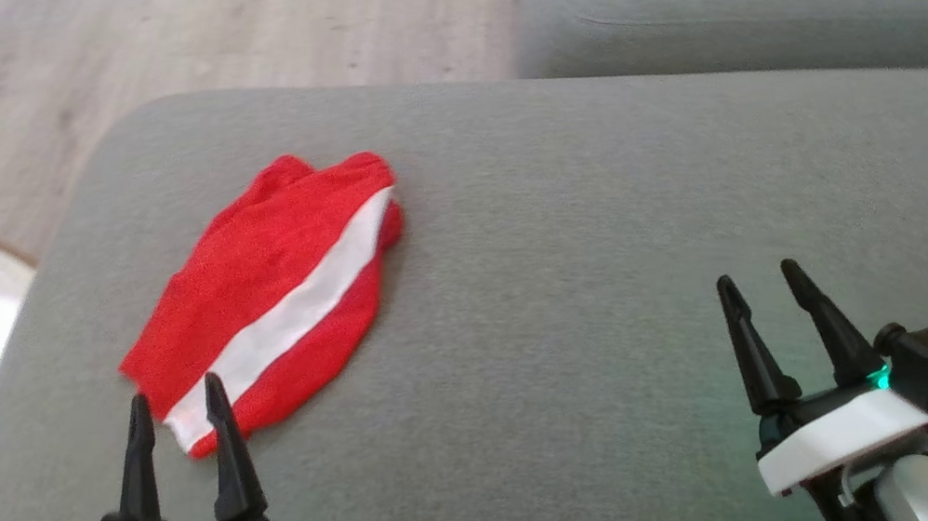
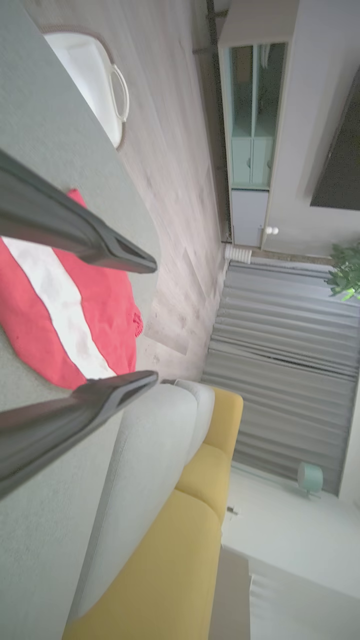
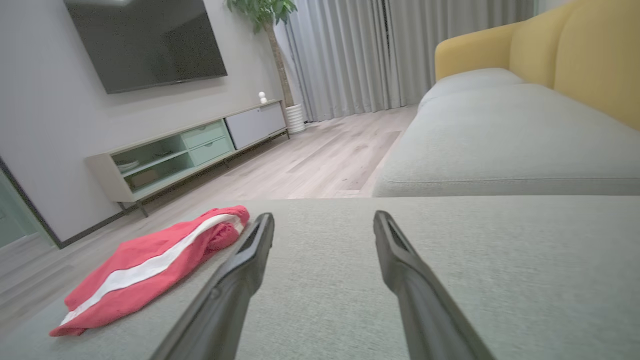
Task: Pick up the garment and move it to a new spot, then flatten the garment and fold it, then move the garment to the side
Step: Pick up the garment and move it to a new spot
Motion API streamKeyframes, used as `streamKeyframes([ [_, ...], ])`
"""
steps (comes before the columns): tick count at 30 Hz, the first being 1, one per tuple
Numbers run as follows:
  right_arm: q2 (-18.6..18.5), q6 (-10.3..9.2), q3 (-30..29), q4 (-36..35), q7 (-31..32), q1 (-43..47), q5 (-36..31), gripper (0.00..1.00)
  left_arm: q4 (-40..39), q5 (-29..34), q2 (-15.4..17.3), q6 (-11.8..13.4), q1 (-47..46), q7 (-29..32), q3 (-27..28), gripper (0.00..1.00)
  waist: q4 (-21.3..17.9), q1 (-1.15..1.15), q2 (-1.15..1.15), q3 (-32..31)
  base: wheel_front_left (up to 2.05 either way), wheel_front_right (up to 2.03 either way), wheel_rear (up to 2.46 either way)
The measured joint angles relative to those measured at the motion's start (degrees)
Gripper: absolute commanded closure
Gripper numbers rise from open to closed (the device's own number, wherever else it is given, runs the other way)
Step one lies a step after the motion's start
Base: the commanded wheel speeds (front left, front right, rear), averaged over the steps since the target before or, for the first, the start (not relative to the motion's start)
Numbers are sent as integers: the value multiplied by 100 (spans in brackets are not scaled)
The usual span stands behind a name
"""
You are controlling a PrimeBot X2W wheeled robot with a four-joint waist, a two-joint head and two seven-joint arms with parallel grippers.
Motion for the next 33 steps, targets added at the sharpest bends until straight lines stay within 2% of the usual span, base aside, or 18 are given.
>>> streamKeyframes([
  [7,1,0,98,87,0,3,82,0,-9,0,1,-9,176,0,135,0,303,0,0,-52,0,0,0],
  [18,1,0,26,80,0,-52,32,0,172,107,45,-60,-116,0,669,0,111,0,0,296,0,0,0],
  [22,-1,0,-110,-1,0,-197,-147,0,676,157,321,-103,-573,46,704,0,6,0,0,561,0,0,0],
  [29,-7,0,-430,-199,0,-570,-229,0,1896,385,1118,-185,-1803,881,616,0,-150,1,0,1140,0,0,0],
  [33,-5,0,-525,-347,0,-726,-358,0,2619,331,1266,-254,-2310,1322,387,0,-257,2,0,1445,0,0,0],
])
